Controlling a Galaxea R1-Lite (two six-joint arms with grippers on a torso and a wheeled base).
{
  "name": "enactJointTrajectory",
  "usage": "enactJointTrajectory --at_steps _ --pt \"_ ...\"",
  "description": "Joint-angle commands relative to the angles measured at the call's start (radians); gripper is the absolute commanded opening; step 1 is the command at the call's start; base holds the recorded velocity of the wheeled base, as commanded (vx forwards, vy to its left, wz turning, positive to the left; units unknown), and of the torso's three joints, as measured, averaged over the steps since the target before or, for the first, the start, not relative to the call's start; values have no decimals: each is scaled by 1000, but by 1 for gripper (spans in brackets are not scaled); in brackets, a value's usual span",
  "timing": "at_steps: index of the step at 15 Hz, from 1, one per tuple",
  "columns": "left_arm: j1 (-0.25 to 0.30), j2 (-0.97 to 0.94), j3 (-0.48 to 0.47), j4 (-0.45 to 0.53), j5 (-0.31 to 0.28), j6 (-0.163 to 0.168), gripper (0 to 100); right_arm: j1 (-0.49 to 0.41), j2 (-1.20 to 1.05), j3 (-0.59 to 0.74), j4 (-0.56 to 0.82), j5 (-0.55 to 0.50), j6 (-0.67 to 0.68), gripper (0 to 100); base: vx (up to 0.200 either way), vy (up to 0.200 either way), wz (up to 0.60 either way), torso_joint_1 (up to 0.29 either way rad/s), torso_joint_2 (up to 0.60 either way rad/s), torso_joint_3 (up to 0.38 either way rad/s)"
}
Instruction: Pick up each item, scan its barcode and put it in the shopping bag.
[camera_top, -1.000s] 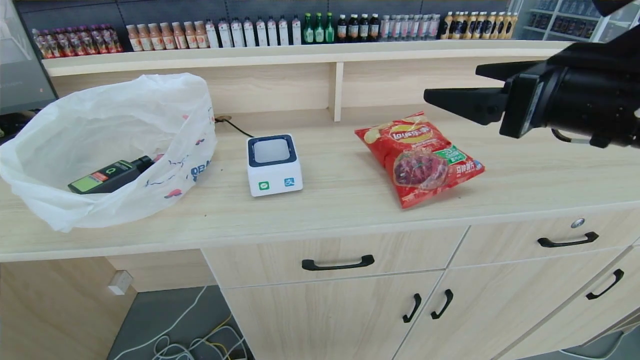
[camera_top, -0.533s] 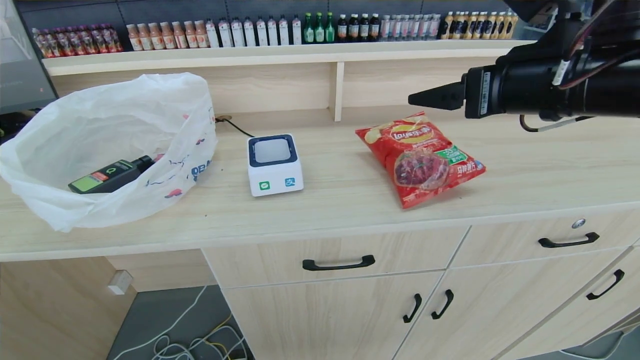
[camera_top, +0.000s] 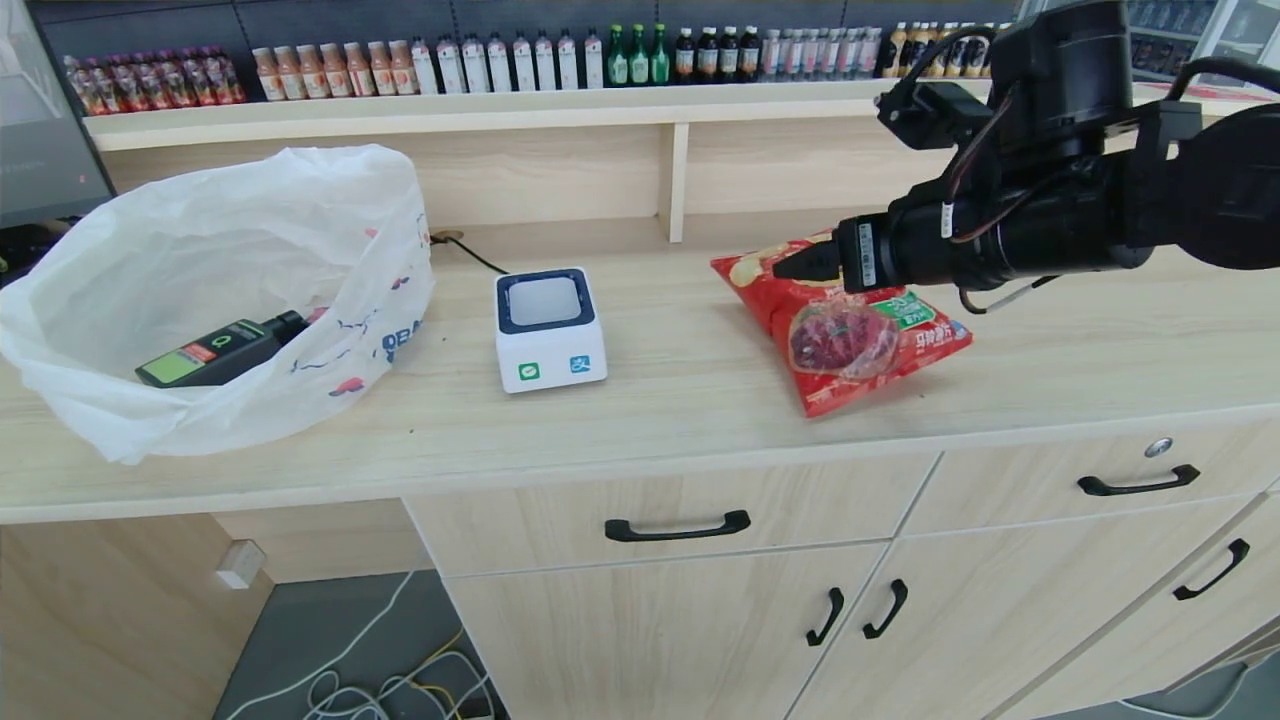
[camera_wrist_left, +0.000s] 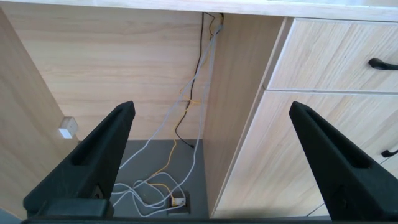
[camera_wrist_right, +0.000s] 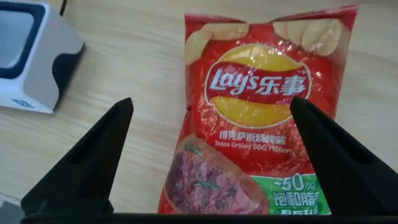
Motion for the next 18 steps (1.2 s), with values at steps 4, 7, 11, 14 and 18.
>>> enactJointTrajectory --at_steps 4,7,11,14,18 --pt "0 0 0 0 1 0 100 -34 47 -52 28 30 -23 100 0 0 0 0 0 0" --pt "0 0 0 0 1 0 100 -49 63 -72 34 37 -58 100 0 0 0 0 0 0" --pt "0 0 0 0 1 0 100 -83 99 -89 32 37 -67 100 0 0 0 0 0 0" --pt "0 0 0 0 -1 0 100 -89 110 -112 26 27 -67 100 0 0 0 0 0 0" --pt "0 0 0 0 1 0 100 -124 119 -153 29 -25 -73 100 0 0 0 0 0 0"
